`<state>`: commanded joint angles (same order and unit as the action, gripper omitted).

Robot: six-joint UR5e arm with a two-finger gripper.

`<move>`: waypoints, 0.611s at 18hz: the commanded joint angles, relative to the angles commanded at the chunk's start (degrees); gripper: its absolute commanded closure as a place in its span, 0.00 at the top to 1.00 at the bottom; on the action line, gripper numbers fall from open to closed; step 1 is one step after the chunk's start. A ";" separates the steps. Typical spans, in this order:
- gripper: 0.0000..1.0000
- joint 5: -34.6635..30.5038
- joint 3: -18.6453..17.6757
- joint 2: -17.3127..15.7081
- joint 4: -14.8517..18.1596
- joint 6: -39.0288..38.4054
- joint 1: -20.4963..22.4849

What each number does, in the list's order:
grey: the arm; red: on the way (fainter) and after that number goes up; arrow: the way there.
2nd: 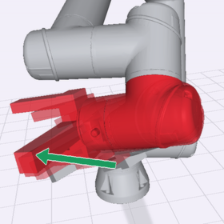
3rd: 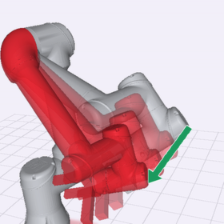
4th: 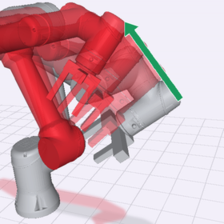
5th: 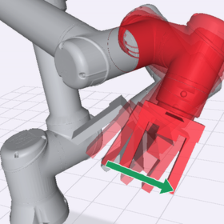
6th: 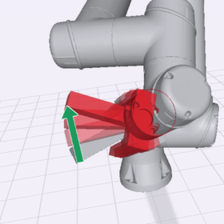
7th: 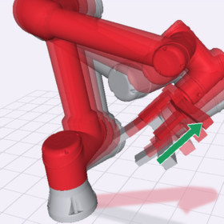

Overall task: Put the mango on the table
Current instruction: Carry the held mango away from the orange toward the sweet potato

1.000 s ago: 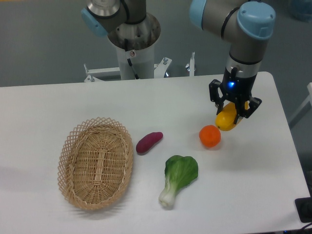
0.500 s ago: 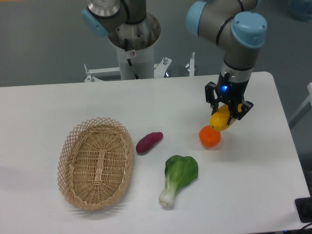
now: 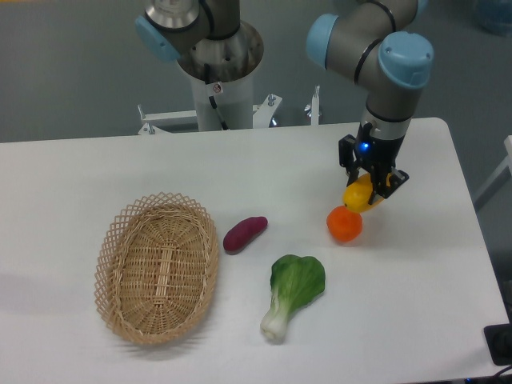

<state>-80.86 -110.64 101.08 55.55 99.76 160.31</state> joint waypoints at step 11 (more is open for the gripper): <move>0.55 0.09 -8.54 -2.03 -1.23 -13.35 -6.06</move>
<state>-80.77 -119.18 99.05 54.32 86.41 154.25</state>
